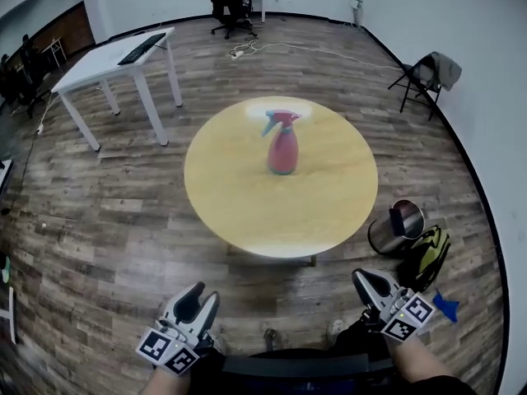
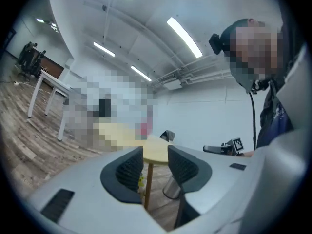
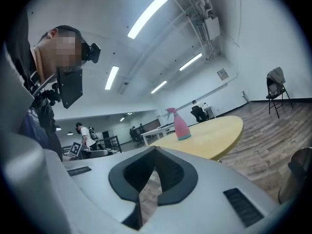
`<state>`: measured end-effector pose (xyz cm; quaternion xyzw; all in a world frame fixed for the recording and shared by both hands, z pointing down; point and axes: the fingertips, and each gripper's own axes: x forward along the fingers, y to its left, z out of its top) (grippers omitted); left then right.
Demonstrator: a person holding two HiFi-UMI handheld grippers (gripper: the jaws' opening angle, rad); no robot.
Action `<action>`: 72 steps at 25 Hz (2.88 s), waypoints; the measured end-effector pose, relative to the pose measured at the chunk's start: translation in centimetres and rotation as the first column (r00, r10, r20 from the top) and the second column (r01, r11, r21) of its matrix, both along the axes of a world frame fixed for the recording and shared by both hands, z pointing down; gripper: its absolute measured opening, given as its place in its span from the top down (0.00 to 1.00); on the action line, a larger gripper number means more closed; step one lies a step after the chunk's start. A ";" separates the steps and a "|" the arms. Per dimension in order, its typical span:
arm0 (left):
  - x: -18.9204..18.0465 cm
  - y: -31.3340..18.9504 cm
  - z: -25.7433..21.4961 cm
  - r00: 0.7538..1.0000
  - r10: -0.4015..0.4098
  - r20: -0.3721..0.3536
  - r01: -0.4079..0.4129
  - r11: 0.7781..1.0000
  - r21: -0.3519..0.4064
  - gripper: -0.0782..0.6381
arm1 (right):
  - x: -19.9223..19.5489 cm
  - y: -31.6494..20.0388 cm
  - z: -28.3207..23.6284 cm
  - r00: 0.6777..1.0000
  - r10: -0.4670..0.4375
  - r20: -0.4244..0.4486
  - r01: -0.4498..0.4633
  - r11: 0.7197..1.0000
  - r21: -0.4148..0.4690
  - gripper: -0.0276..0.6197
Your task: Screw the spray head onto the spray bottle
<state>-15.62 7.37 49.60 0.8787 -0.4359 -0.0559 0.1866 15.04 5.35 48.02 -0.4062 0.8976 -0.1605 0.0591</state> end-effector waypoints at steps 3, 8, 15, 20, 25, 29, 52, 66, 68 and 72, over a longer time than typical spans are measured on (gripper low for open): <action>1.2 -5.4 -4.6 1.000 0.007 -0.002 -0.007 0.996 0.086 0.64 | 0.5 -4.8 -4.1 1.000 0.001 0.000 -0.001 0.998 0.058 0.89; 4.7 -11.8 -10.7 0.995 0.103 0.014 -0.103 0.971 0.213 0.64 | -0.2 -11.1 -11.3 0.999 -0.043 -0.007 0.044 0.979 0.201 0.81; 7.3 -18.8 -12.6 0.985 0.143 0.097 -0.164 0.952 0.258 0.64 | -3.3 -17.9 -13.5 0.988 -0.129 -0.085 0.145 0.964 0.223 0.71; 7.0 -23.3 -9.8 0.976 0.153 0.155 -0.184 0.960 0.211 0.64 | -7.0 -25.4 -9.5 0.965 -0.207 -0.159 0.228 0.965 0.130 0.48; 5.4 -26.3 -8.1 0.970 0.176 0.166 -0.207 0.959 0.192 0.64 | -10.6 -31.8 -5.8 0.948 -0.237 -0.213 0.255 0.965 0.064 0.27; 5.1 -27.8 -7.2 0.969 0.193 0.151 -0.219 0.960 0.175 0.64 | -12.9 -34.7 -3.8 0.938 -0.253 -0.238 0.268 0.963 0.033 0.22; 13.5 -25.0 -14.1 0.751 0.514 0.414 -0.602 0.792 0.108 0.27 | -11.8 -30.1 -2.1 0.218 -0.025 -0.976 0.424 0.903 0.072 0.32; 17.5 -21.9 -9.9 0.446 0.346 0.825 -0.736 0.666 0.119 0.63 | -13.2 -23.6 -1.8 0.157 -0.256 -0.954 0.573 0.810 -0.123 0.33; 17.3 -21.7 -10.4 0.451 0.322 0.832 -0.736 0.662 0.143 0.63 | -13.3 -23.4 -2.4 0.147 -0.255 -0.956 0.586 0.801 -0.124 0.33; 16.8 -21.0 -11.4 0.481 0.258 0.838 -0.731 0.645 0.221 0.63 | -13.5 -23.2 -3.5 0.134 -0.237 -0.962 0.616 0.780 -0.106 0.33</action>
